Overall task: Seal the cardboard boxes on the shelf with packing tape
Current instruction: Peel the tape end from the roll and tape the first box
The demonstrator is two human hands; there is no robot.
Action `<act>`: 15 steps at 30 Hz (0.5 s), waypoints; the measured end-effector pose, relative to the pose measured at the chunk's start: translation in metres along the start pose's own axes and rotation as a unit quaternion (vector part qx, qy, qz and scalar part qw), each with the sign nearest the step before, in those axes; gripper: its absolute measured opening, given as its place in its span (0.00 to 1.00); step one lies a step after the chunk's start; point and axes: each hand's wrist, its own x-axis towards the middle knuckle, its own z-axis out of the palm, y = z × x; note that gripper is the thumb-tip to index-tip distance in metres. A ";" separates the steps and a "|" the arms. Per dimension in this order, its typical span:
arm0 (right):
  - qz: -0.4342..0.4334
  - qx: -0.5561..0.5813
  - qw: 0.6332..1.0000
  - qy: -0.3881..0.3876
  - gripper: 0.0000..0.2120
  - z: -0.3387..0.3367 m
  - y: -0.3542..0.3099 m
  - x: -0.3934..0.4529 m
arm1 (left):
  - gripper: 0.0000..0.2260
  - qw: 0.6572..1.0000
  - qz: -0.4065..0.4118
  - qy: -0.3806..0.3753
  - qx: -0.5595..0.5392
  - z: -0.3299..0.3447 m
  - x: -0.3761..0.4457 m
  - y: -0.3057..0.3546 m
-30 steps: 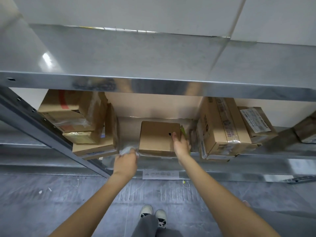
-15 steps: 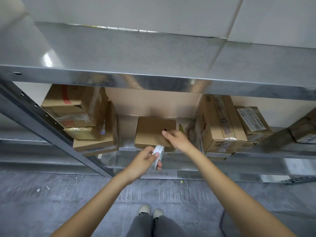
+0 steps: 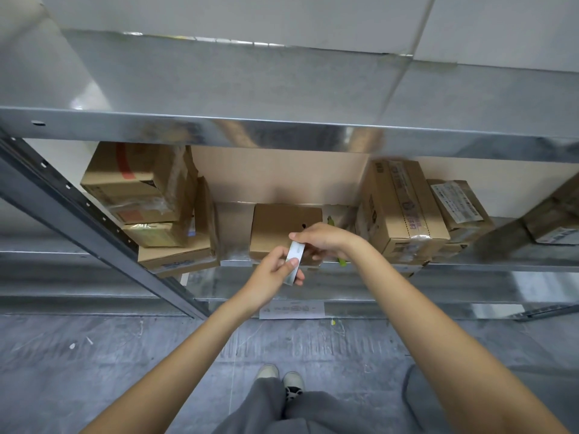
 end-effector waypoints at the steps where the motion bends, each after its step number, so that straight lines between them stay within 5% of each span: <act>1: -0.002 -0.001 1.000 -0.003 0.14 0.001 -0.001 -0.001 | 0.07 1.000 0.001 0.000 0.003 -0.001 0.001 0.000; 10: -0.098 -0.112 0.985 0.091 0.23 0.003 -0.019 -0.004 | 0.05 1.000 -0.010 0.003 -0.007 -0.003 0.011 0.009; 15: -0.161 -0.125 0.972 0.120 0.13 0.018 -0.024 -0.007 | 0.06 0.993 -0.030 0.079 -0.078 0.001 0.021 0.028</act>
